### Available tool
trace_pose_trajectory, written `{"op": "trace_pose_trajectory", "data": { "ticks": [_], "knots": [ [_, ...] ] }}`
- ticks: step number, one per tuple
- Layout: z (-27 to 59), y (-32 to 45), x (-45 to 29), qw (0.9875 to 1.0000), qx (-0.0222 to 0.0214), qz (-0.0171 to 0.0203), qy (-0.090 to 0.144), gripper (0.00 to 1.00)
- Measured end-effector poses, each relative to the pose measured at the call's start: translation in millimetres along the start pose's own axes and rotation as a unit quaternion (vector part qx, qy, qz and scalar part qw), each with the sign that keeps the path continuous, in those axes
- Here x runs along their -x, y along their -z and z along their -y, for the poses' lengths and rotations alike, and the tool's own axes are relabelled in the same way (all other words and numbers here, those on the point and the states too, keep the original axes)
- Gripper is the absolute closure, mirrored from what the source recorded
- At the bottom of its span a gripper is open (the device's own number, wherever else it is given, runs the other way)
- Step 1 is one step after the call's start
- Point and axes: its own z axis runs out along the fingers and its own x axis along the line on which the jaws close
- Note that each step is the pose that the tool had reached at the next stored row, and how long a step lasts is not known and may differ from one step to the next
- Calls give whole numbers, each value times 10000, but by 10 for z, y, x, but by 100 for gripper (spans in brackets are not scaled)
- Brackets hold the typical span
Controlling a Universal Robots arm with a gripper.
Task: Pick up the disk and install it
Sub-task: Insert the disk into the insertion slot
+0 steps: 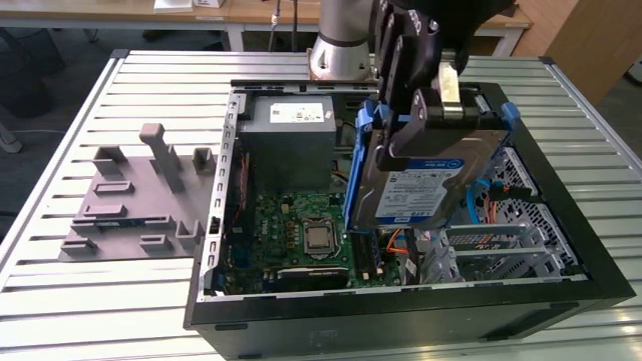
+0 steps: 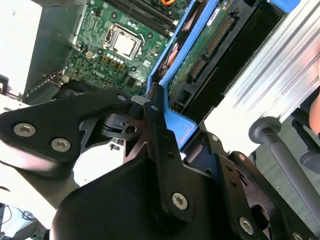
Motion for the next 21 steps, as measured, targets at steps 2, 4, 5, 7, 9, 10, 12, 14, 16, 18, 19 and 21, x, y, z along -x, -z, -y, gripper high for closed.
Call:
{"op": "trace_pose_trajectory", "data": {
  "ticks": [2, 4, 5, 7, 9, 10, 12, 14, 16, 18, 19, 21],
  "knots": [
    [44, -3, -17, 10000, 0, -3, 0, 63],
    [110, -9, -27, 10000, 2, -2, 0, 63],
    [142, -10, -29, 10000, 4, -3, 0, 63],
    [313, -23, -32, 10000, 8, -2, 1, 63],
    [432, -29, -27, 10000, 12, -4, 0, 63],
    [489, -31, -25, 10000, 14, -4, 0, 63],
    [563, -34, -23, 10000, 18, -4, 0, 63],
    [591, -37, -22, 10000, 18, -4, 0, 63],
    [607, -39, -22, 10000, 18, -4, 0, 63],
    [621, -44, -28, 10000, 18, -3, 0, 63],
    [628, -45, -32, 10000, 18, -4, 0, 63],
    [643, -48, -41, 10000, 18, -3, 0, 63]
  ]
}}
